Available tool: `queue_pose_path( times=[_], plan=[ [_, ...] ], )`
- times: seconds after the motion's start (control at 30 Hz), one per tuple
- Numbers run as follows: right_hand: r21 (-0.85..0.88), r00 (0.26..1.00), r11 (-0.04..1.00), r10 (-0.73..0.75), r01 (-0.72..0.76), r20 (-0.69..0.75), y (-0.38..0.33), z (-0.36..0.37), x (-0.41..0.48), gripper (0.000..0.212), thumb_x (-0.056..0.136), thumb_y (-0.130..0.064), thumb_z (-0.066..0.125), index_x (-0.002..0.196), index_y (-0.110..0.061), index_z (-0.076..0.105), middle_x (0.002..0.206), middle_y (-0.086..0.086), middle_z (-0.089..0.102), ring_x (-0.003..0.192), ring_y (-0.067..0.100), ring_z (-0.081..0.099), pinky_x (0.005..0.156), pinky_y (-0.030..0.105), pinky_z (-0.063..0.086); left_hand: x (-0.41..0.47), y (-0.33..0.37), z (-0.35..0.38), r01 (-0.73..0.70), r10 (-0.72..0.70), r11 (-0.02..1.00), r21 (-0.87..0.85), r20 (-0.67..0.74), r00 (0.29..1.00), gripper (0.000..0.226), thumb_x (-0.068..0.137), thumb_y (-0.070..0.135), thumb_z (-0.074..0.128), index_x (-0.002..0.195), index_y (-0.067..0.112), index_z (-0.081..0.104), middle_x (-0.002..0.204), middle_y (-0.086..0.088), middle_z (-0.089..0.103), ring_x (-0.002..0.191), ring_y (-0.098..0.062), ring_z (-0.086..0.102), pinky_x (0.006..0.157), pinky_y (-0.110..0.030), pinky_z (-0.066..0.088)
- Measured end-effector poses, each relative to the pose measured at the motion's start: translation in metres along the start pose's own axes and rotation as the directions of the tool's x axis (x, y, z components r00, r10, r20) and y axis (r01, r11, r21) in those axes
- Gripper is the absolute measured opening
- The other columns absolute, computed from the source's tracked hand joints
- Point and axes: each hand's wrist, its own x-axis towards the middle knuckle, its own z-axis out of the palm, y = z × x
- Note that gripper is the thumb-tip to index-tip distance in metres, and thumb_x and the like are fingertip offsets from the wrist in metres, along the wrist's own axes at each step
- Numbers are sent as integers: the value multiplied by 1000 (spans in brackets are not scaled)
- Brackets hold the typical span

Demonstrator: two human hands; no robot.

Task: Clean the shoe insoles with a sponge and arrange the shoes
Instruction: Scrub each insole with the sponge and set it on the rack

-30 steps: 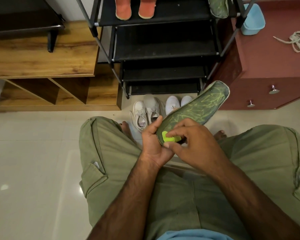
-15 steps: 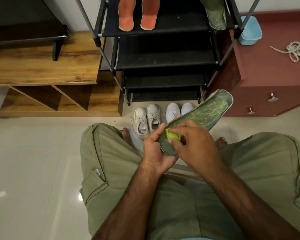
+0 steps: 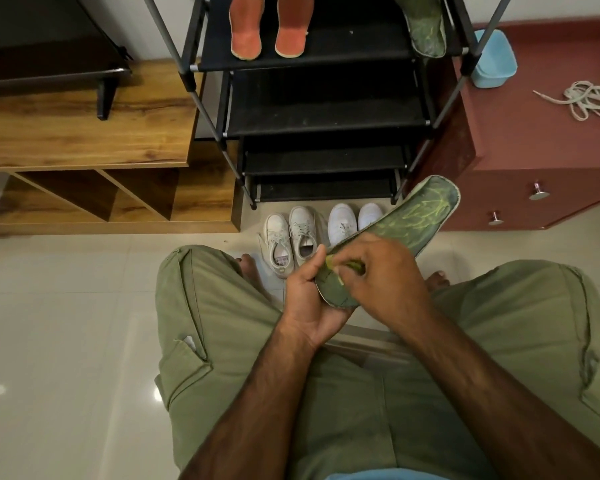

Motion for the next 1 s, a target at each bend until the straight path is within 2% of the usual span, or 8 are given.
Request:
queue_pose_path(
  times=[0.07,0.23,0.37,0.5,0.63,0.8,0.93,1.0],
  plan=[
    [-3,997,1000,7,-7,83,-1,2,-3,17,89,-21,77,101,-31,81,98,-12,68,87,4,63,83,26,53,1,-1,-3,14,-14,1000,7,-16,1000,51,104,38,45,122,-4,68,124,-24,65,122,-34,60,116,-45,39],
    [1,982,995,103,-104,-156,7,-4,5,14,90,-19,76,101,-25,81,103,-7,71,91,7,64,82,19,45,-1,1,4,-15,15,999,52,-15,1000,51,107,39,37,128,0,63,123,-21,69,112,-32,67,94,-44,55],
    [28,996,999,34,-36,80,5,2,-1,17,88,-21,78,100,-31,81,99,-13,71,87,2,65,83,25,55,0,0,1,4,-2,998,63,-32,999,52,107,39,39,125,-3,66,125,-23,66,119,-33,63,104,-43,49],
    [55,977,992,120,-112,-174,9,-2,6,13,88,-19,77,98,-25,82,100,-8,72,87,6,65,82,25,53,1,1,2,-18,20,996,84,-28,999,55,107,40,38,138,-2,56,129,-23,65,117,-33,64,101,-46,50],
    [53,998,998,42,-45,56,6,2,2,15,86,-18,79,96,-29,82,95,-15,73,84,1,66,81,25,55,0,0,0,-2,5,997,82,-38,999,54,108,40,39,129,-3,62,126,-24,65,119,-34,62,103,-44,49],
    [71,979,989,136,-127,-152,9,-1,8,11,88,-21,78,96,-27,82,95,-12,73,82,2,64,77,20,50,1,1,4,-26,28,997,72,-36,999,53,108,40,36,129,-2,62,126,-22,67,115,-33,66,102,-45,50],
    [100,997,994,44,-49,56,5,9,1,16,86,-20,80,98,-31,82,92,-17,73,83,-3,66,77,17,52,-1,1,1,-6,7,999,36,-31,1000,57,109,42,36,118,-4,70,121,-24,68,116,-33,66,100,-41,53],
    [152,994,983,109,-105,-17,9,6,6,13,86,-20,80,96,-29,83,90,-18,75,81,-4,67,78,18,54,0,1,2,-15,16,999,37,-28,999,57,109,42,35,120,-3,68,123,-24,68,115,-33,67,99,-43,54]
  ],
)
